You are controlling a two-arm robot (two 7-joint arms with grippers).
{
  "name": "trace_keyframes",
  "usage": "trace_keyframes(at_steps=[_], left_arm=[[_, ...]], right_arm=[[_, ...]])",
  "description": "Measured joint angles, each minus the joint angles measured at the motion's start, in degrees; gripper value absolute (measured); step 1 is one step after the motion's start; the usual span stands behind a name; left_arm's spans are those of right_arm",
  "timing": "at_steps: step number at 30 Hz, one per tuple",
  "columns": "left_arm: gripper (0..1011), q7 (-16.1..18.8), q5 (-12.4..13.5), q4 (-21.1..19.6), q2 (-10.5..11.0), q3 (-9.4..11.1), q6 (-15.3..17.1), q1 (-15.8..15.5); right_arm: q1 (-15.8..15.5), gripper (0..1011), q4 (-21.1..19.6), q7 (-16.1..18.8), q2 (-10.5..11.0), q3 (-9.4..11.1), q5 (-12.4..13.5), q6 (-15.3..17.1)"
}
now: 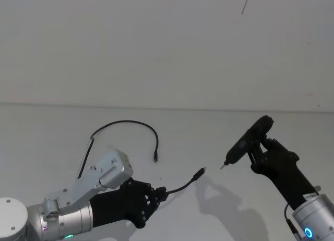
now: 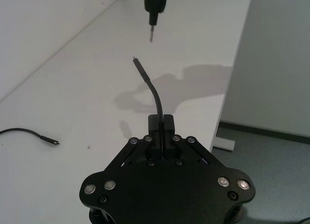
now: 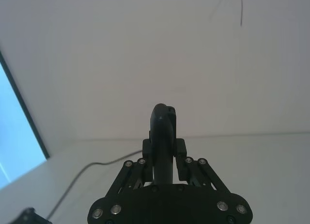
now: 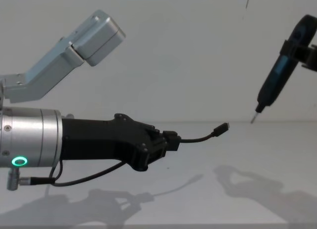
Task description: Pick up the data cable with the one hand.
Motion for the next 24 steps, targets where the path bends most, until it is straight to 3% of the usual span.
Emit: trace_keyframes(at_steps=[11,24], left_arm=[[49,-0.06,-0.05,-0.08,0.09,0.00,0.00,0.00],[49,-0.10,-0.05,-0.12,0.14,0.00,-0.01,0.00]], right_arm=[[1.04,269,0.28,1.66,-0.91,0.67,4.33,0.45],[0.99,269,1.19,2.84,-0.64,0.42,6.02,-0.29]])
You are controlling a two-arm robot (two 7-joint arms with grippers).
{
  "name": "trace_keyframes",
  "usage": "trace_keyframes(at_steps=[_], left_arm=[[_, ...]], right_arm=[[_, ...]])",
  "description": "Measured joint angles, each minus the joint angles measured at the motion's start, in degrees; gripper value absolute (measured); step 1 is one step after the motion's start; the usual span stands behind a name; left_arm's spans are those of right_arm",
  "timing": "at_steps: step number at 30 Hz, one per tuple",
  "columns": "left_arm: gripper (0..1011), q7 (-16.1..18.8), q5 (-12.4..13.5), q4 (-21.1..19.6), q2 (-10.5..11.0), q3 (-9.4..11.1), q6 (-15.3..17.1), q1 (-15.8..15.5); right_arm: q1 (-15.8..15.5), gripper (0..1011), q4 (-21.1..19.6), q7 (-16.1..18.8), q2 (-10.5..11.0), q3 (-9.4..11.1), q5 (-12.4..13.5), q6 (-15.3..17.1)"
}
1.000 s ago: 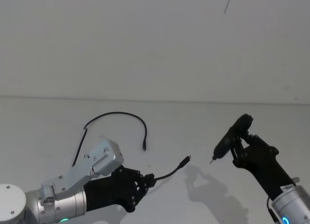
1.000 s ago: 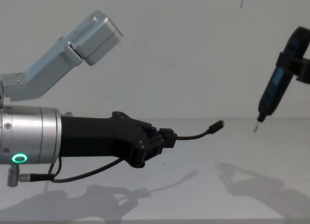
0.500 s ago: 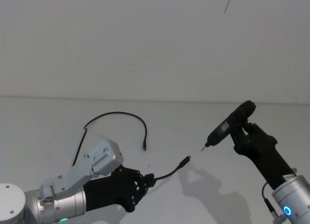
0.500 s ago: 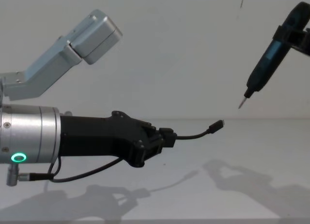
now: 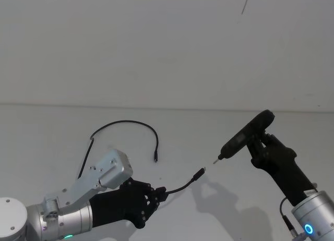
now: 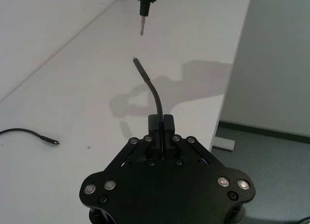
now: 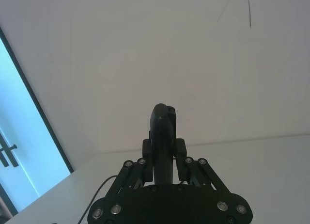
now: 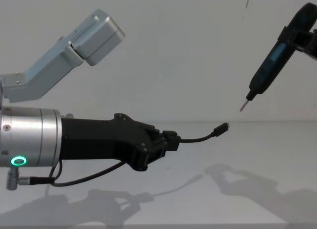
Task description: Pick up the data cable with the one hand.
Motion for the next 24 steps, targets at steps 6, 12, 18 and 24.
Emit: trace_keyframes(at_steps=[6,12,18,24], left_arm=[[49,0.00,0.00,0.00,0.01,0.00,0.00,0.00],[49,0.01,0.01,0.00,0.01,0.00,0.00,0.00],[49,0.01,0.01,0.00,0.01,0.00,-0.01,0.00],[49,0.01,0.01,0.01,0.01,0.00,-0.01,0.00]], right_arm=[[0.15,269,0.70,0.61,0.24,-0.63,0.50,-0.08],[0.50,269,1.48,1.38,0.41,-1.28,1.19,-0.13],[0.68,269,2.00,1.98,0.53,-1.63,1.83,-0.42],[0.87,269,2.59,2.44,0.73,-1.96,1.90,-1.35]])
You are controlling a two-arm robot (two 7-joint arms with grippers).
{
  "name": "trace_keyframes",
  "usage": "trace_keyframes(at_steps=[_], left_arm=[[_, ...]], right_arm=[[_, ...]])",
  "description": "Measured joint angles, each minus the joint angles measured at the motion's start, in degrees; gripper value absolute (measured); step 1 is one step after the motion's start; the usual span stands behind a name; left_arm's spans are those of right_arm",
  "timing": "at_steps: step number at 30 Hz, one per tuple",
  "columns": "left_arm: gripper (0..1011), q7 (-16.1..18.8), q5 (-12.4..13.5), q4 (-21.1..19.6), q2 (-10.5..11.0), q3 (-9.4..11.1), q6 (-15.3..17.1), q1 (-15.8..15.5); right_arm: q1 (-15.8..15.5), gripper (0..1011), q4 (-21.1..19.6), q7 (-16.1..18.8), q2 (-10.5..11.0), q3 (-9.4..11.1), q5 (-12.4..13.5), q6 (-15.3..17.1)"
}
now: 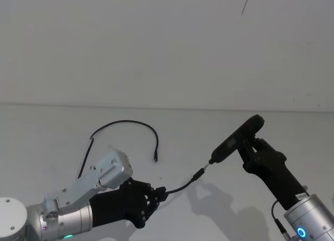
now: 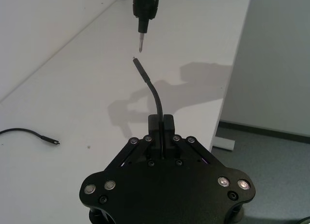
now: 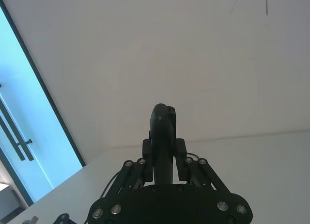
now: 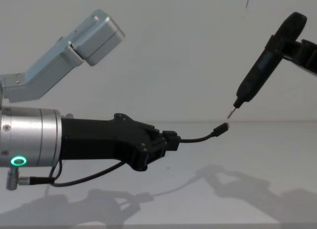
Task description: Pick up the data cable with the one hand.
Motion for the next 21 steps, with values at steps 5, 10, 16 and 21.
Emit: trace_keyframes(at_steps=[5,10,16,21], left_arm=[[49,0.00,0.00,0.00,0.00,0.00,0.00,0.00],[49,0.00,0.00,0.00,0.00,0.00,0.00,0.00],[49,0.00,0.00,0.00,0.00,0.00,0.00,0.00],[49,0.00,0.00,0.00,0.00,0.00,0.00,0.00]], right_arm=[[0.09,269,0.42,0.08,0.30,-0.33,-0.84,-1.64],[0.17,269,0.82,0.07,0.49,-0.57,-1.58,-2.85],[0.41,269,1.48,-0.05,0.59,-0.92,-2.14,-3.87],[0.66,269,2.15,-0.22,0.68,-1.31,-2.34,-4.44]])
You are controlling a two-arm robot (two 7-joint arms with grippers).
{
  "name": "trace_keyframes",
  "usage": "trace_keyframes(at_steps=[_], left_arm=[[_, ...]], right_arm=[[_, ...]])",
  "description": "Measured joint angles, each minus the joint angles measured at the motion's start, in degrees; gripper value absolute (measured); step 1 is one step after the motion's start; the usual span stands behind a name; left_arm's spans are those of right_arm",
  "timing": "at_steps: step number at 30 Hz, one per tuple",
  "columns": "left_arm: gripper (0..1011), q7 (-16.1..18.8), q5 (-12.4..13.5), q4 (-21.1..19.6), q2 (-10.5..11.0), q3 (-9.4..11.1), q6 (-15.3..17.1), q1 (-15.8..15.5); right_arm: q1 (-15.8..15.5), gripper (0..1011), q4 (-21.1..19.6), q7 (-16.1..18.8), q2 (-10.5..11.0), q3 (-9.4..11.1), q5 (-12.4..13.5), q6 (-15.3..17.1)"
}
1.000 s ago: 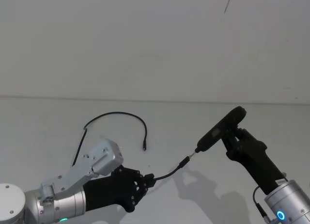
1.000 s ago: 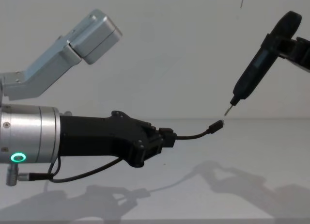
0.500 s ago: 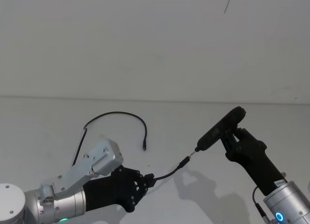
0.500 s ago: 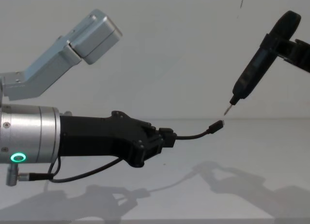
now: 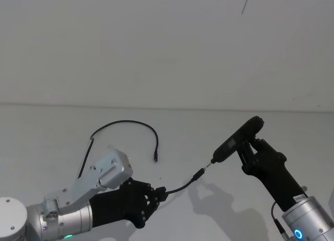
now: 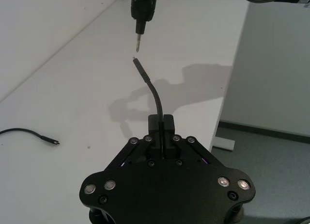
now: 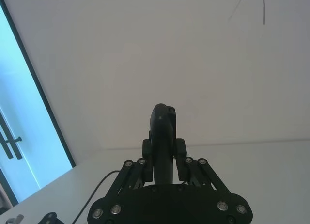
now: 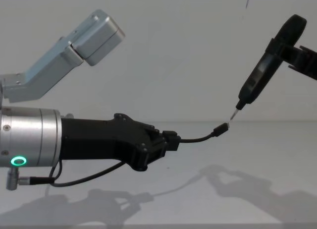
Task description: Pick up the data cable with the one hand.
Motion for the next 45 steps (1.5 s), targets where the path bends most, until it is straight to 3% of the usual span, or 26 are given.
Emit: trace_keyframes(at_steps=[45], left_arm=[[49,0.00,0.00,0.00,0.00,0.00,0.00,0.00]], right_arm=[[0.64,269,2.35,0.73,1.81,-1.55,1.79,-1.36]])
